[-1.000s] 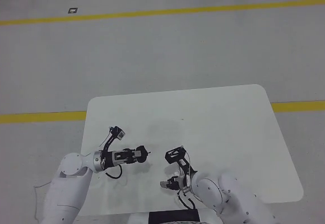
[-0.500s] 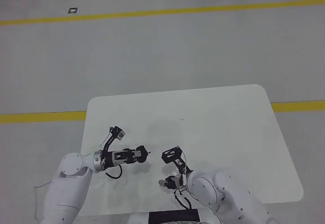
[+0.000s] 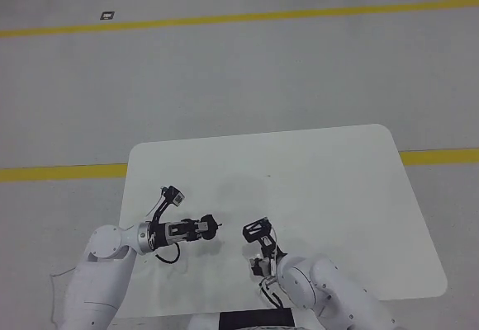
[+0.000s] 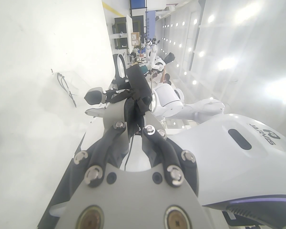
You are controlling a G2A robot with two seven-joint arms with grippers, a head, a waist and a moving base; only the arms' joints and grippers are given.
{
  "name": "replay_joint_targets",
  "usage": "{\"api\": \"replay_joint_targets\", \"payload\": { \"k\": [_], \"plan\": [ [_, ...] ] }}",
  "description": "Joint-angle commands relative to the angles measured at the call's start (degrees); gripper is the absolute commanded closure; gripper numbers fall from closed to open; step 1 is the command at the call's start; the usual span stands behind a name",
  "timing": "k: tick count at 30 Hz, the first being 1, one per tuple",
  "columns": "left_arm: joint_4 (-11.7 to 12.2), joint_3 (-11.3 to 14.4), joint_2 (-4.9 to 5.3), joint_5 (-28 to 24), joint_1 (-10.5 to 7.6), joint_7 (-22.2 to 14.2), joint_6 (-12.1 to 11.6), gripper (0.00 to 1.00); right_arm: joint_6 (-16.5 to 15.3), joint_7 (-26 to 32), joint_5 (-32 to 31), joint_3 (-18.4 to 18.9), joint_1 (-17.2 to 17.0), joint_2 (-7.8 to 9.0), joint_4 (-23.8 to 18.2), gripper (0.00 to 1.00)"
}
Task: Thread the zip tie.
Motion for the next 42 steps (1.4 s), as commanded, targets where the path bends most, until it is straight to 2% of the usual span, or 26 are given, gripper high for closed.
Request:
{"api": "replay_joint_targets", "payload": {
  "k": [1, 22, 42],
  "plan": [
    [0.0, 0.0, 0.0, 0.0, 0.0, 0.0, 0.0, 1.0, 0.0, -0.01, -0.79, -0.23, 0.25, -0.24, 0.63, 0.74],
    [0.0, 0.0, 0.0, 0.0, 0.0, 0.0, 0.0, 1.0, 0.0, 1.4, -10.01, -1.17, 2.47, -4.49, 7.76, 0.74],
    [0.0, 0.0, 0.0, 0.0, 0.0, 0.0, 0.0, 1.0, 0.0, 4.43, -15.61, 1.09, 2.65, -9.26, 12.64, 0.75]
  ]
}}
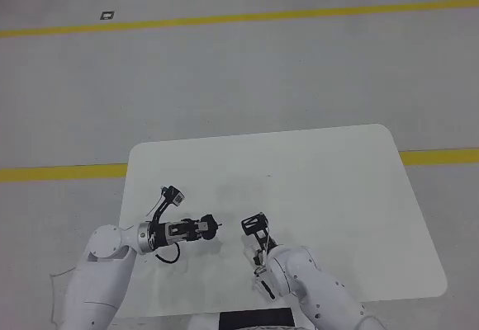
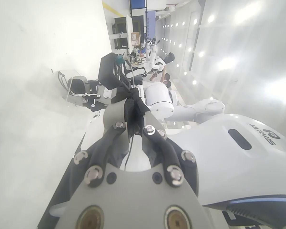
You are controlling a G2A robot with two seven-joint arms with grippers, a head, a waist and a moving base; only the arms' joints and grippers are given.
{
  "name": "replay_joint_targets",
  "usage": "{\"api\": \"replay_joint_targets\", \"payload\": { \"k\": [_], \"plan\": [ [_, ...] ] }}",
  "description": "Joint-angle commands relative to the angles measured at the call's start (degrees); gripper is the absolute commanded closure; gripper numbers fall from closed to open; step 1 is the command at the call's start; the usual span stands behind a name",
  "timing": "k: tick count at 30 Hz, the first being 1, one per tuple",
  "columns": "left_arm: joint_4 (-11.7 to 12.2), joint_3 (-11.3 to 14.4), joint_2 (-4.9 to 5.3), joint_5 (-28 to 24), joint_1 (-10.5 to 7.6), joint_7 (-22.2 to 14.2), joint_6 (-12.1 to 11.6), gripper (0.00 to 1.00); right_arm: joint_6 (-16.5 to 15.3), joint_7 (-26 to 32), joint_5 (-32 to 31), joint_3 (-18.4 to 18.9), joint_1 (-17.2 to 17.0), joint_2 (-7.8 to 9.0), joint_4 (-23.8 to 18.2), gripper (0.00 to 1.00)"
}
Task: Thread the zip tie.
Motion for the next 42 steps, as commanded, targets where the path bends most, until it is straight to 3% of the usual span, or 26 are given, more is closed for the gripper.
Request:
{"api": "replay_joint_targets", "payload": {
  "k": [1, 2, 4, 5, 18, 26, 42],
  "plan": [
    [0.0, 0.0, 0.0, 0.0, 0.0, 0.0, 0.0, 1.0, 0.0, 0.19, -0.26, 0.07, 0.12, -0.37, 0.45, 0.76],
    [0.0, 0.0, 0.0, 0.0, 0.0, 0.0, 0.0, 1.0, 0.0, 0.26, -0.46, 0.11, 0.15, -0.61, 0.63, 0.78],
    [0.0, 0.0, 0.0, 0.0, 0.0, 0.0, 0.0, 1.0, 0.0, 0.28, -0.85, 0.17, 0.12, -0.92, 0.78, 0.98],
    [0.0, 0.0, 0.0, 0.0, 0.0, 0.0, 0.0, 1.0, 0.0, 0.25, -1.1, 0.23, 0.0, -1.11, 0.73, 1.0],
    [0.0, 0.0, 0.0, 0.0, 0.0, 0.0, 0.0, 1.0, -0.03, -0.07, -3.73, 1.1, -3.41, -1.83, -3.86, 1.0],
    [0.0, 0.0, 0.0, 0.0, 0.0, 0.0, 0.0, 1.0, -2.48, -1.96, -1.35, 2.71, -6.24, -1.35, -7.76, 1.0],
    [0.0, 0.0, 0.0, 0.0, 0.0, 0.0, 0.0, 1.0, -6.11, -5.29, 2.43, 3.52, -7.66, -0.83, -8.95, 1.0]
  ]
}}
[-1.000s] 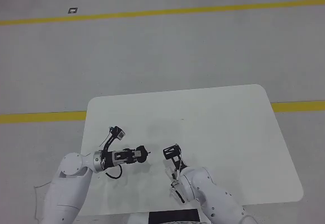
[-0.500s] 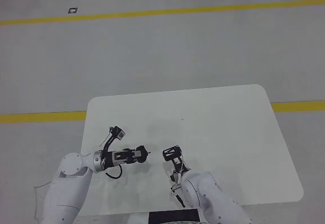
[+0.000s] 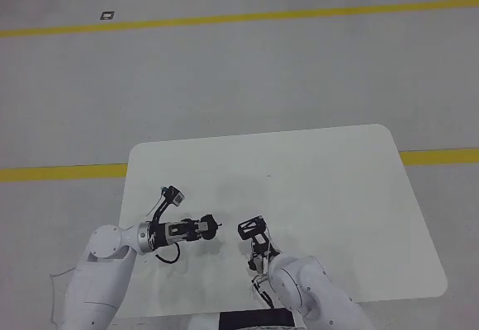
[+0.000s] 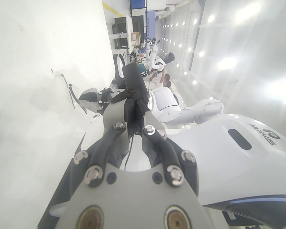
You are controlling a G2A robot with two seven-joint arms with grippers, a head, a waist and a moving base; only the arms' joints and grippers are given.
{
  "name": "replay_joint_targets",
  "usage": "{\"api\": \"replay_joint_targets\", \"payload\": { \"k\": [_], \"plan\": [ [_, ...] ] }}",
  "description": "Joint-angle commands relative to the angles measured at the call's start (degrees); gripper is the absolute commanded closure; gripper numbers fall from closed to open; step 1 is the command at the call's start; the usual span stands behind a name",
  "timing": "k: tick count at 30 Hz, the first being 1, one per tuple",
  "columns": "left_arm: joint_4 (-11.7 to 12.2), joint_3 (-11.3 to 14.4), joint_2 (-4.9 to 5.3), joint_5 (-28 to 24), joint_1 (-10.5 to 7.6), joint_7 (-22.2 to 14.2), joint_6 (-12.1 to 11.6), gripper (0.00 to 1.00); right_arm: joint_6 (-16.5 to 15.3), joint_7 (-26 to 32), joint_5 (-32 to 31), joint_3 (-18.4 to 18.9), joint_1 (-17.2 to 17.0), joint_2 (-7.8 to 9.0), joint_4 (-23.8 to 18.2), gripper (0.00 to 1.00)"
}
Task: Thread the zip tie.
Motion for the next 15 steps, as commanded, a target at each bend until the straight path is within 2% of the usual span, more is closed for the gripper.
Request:
{"api": "replay_joint_targets", "payload": {
  "k": [1, 9, 10, 11, 15],
  "plan": [
    [0.0, 0.0, 0.0, 0.0, 0.0, 0.0, 0.0, 1.0, 0.01, -0.21, -0.11, -0.3, 0.14, -0.01, -0.01, 1.0],
    [0.0, 0.0, 0.0, 0.0, 0.0, 0.0, 0.0, 1.0, 0.85, 0.2, 0.87, -0.68, 1.6, -0.16, 2.33, 1.0],
    [0.0, 0.0, 0.0, 0.0, 0.0, 0.0, 0.0, 1.0, 1.02, 0.27, 1.06, -0.8, 1.85, -0.21, 2.68, 0.97],
    [0.0, 0.0, 0.0, 0.0, 0.0, 0.0, 0.0, 1.0, 1.15, 0.31, 1.33, -0.95, 2.16, -0.26, 3.07, 0.89],
    [0.0, 0.0, 0.0, 0.0, 0.0, 0.0, 0.0, 1.0, 1.44, 0.24, 1.92, -1.18, 2.86, -0.36, 4.04, 0.84]
  ]
}}
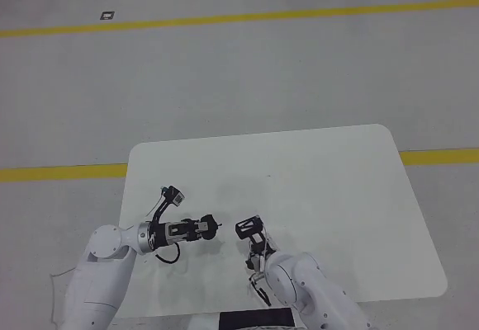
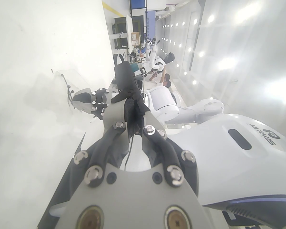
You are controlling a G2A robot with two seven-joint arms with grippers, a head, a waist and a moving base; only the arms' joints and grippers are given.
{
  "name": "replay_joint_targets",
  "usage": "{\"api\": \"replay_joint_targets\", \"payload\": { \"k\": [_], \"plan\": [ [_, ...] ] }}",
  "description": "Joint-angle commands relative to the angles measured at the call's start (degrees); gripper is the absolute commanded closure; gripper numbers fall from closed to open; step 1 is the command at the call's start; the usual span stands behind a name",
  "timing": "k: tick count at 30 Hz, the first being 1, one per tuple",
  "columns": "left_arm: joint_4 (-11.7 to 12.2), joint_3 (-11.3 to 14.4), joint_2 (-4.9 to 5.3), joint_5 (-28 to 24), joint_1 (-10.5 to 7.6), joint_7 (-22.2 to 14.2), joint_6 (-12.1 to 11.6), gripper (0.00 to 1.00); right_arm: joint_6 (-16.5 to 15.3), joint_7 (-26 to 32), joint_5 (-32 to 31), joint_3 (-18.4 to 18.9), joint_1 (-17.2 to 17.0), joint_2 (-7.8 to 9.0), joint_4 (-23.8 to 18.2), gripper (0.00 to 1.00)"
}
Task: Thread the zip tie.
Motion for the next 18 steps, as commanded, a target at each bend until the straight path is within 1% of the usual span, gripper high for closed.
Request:
{"api": "replay_joint_targets", "payload": {
  "k": [1, 9, 13, 15, 16, 18],
  "plan": [
    [0.0, 0.0, 0.0, 0.0, 0.0, 0.0, 0.0, 1.0, 0.14, -0.03, 0.17, -0.03, 0.24, -0.02, 0.32, 0.84],
    [0.0, 0.0, 0.0, 0.0, 0.0, 0.0, 0.0, 1.0, 0.39, -0.03, 0.53, 0.03, 0.56, 0.06, 0.79, 0.82],
    [0.0, 0.0, 0.0, 0.0, 0.0, 0.0, 0.0, 1.0, 0.49, 0.02, 0.73, 0.07, 0.88, 0.08, 1.21, 0.83],
    [0.0, 0.0, 0.0, 0.0, 0.0, 0.0, 0.0, 1.0, 0.56, 0.02, 0.81, 0.02, 1.02, 0.07, 1.35, 0.85],
    [0.0, 0.0, 0.0, 0.0, 0.0, 0.0, 0.0, 1.0, 0.59, 0.0, 0.84, -0.03, 1.09, 0.08, 1.39, 0.88],
    [0.0, 0.0, 0.0, 0.0, 0.0, 0.0, 0.0, 1.0, 0.57, -0.04, 0.93, -0.1, 1.17, 0.08, 1.34, 1.0]
  ]
}}
